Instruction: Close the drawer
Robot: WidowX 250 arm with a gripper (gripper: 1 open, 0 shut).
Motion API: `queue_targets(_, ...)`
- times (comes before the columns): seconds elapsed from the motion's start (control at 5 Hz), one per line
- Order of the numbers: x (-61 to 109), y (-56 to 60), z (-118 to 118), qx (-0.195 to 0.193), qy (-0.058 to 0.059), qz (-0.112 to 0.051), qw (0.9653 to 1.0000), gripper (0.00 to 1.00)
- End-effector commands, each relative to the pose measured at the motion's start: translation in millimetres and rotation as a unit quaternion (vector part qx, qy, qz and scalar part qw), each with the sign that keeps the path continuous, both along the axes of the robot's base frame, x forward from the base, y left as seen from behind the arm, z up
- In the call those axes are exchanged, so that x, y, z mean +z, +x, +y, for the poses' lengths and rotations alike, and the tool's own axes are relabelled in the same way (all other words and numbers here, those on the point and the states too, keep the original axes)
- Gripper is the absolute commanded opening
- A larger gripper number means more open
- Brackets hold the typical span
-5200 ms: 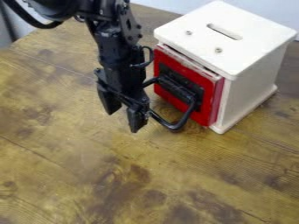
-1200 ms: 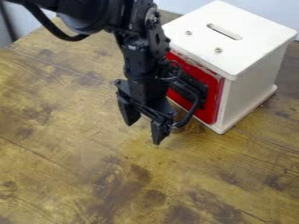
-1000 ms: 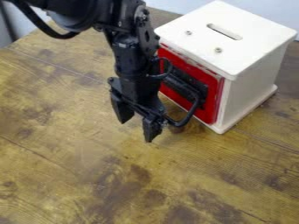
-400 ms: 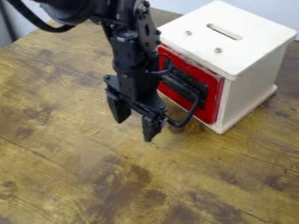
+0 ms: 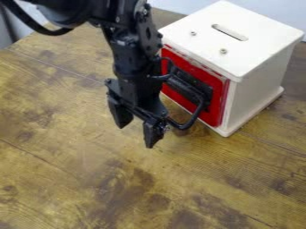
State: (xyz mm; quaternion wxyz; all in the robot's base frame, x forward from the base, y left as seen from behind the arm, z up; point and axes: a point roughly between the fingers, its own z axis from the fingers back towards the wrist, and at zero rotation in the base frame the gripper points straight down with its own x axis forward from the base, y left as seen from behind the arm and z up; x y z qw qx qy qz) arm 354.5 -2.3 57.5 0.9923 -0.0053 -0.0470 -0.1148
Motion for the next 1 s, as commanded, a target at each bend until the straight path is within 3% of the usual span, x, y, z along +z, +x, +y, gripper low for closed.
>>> queue_targets(0.0,31.3,5.4,3,-0.002,-0.001,-0.051,0.9987,1.0)
queue_targets(0.4,36.7,18.1,8,-0.075,-0.002,-0.049,0.9959,1.0)
queue_targets(0.8,23.9,3.8,-2,-0.129,-0.004,-0.029,0.9913,1.0)
